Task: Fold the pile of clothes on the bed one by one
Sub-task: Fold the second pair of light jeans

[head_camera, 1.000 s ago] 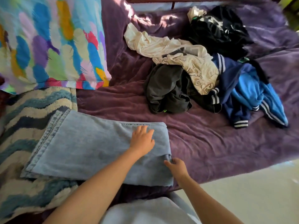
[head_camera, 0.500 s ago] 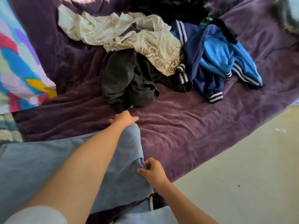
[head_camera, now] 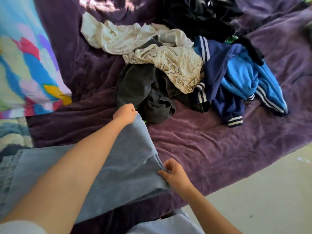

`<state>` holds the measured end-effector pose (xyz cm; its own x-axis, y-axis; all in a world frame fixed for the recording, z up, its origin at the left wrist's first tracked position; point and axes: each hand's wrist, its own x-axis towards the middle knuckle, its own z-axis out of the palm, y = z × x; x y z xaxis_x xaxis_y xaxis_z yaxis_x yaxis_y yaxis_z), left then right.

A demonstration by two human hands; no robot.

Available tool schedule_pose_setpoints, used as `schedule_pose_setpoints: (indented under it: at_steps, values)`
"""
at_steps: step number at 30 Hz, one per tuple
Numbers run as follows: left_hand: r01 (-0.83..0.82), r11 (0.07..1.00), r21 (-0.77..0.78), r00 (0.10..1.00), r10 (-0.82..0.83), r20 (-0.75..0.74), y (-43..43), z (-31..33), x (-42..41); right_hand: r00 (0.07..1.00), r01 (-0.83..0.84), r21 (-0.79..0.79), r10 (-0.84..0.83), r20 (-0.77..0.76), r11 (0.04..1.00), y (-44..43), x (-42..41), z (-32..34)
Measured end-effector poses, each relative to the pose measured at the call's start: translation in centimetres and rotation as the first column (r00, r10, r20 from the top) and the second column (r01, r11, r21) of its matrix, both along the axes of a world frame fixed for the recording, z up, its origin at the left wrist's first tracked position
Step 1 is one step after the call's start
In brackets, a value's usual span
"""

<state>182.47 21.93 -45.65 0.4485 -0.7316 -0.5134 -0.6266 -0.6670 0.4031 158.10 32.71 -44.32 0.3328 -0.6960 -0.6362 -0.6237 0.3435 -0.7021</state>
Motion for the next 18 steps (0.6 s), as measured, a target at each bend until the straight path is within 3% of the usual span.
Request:
schedule_pose_setpoints:
  at_steps: [4,7,10,15,18]
  values:
    - [-0.085,0.996,-0.026,0.994,0.083,-0.077,1.4,-1.9,-2.2,0.984,-0.133,0.068,0.140,-0.114,0.989,0.8,-0.6,-1.3]
    - [0.152,0.988,0.032,0.986,-0.149,-0.069,2.9,-3.2,-4.4,0.989,-0.057,0.119,0.072,-0.126,0.991,2.1,-1.3,-2.3]
    - [0.420,0.896,0.142,0.906,-0.422,-0.019,3.6,-3.8,-6.0,0.993,-0.006,0.115,0.020,-0.120,0.993,2.4,-1.4,-2.7]
    - [0.340,0.922,0.186,0.932,-0.357,0.061,3.0,-4.1,-6.3,0.989,-0.059,0.107,0.073,-0.129,0.992,2.3,-1.4,-2.6]
    - [0.412,0.873,0.260,0.900,-0.434,0.030,2.2,-3.9,-6.2,0.986,-0.092,0.098,0.104,-0.133,0.991,2.6,-1.4,-2.7]
